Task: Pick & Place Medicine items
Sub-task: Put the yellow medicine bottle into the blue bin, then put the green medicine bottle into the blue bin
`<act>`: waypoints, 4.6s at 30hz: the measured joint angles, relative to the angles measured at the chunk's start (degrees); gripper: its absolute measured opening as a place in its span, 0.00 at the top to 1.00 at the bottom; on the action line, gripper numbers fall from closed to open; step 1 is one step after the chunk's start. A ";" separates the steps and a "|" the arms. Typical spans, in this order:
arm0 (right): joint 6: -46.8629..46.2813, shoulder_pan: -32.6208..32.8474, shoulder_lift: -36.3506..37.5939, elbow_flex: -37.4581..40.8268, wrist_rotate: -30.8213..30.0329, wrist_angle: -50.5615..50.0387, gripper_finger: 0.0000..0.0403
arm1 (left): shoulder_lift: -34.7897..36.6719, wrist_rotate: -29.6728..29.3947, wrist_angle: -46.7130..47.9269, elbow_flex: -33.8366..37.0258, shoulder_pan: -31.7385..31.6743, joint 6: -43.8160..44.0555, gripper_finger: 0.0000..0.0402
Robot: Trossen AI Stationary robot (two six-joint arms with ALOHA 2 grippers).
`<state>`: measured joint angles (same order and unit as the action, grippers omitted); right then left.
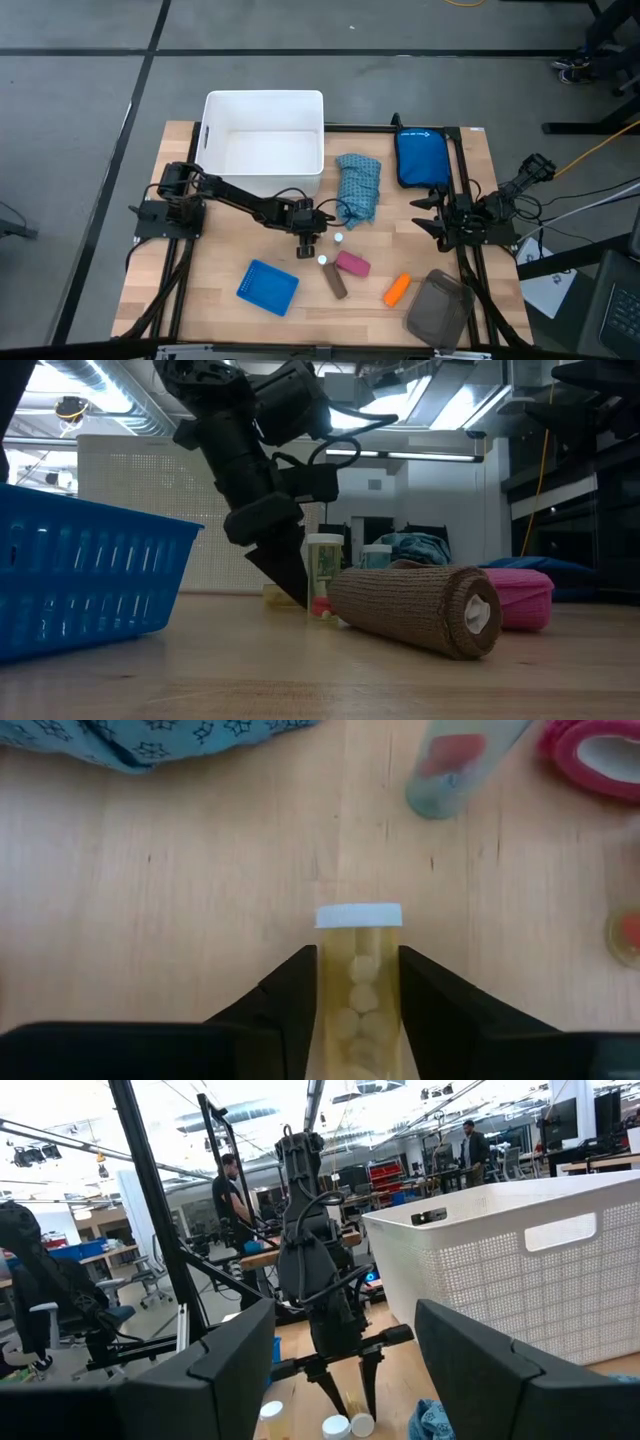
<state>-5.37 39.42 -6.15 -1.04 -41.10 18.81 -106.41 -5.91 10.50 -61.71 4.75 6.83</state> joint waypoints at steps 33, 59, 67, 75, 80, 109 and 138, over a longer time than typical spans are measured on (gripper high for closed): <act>-0.09 0.00 0.00 0.00 0.00 -1.27 0.39 | 19.52 24.46 9.15 -0.02 3.60 -4.52 0.77; -0.19 0.00 0.00 0.00 0.00 -2.30 0.39 | 24.02 25.43 2.53 16.15 16.52 18.95 0.75; -0.20 0.00 0.00 0.00 0.02 -2.62 0.39 | 24.02 24.32 0.81 16.15 16.52 17.19 0.58; -0.20 0.00 0.00 0.00 0.00 -2.62 0.39 | 24.02 19.77 0.84 15.31 16.52 13.16 0.47; -0.20 0.00 0.00 0.00 0.02 -2.62 0.39 | 24.01 17.66 2.83 12.00 16.50 8.56 0.48; -0.86 0.00 0.00 0.00 0.00 -2.93 0.39 | 13.46 14.90 -5.59 3.90 5.68 -10.67 0.49; -1.68 0.00 0.00 0.00 0.00 -3.63 0.39 | 6.13 14.29 -4.68 -1.18 5.27 -15.63 0.49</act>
<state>-7.05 39.42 -6.15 -1.04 -41.10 15.18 -100.28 8.38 5.82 -62.89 10.02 -8.80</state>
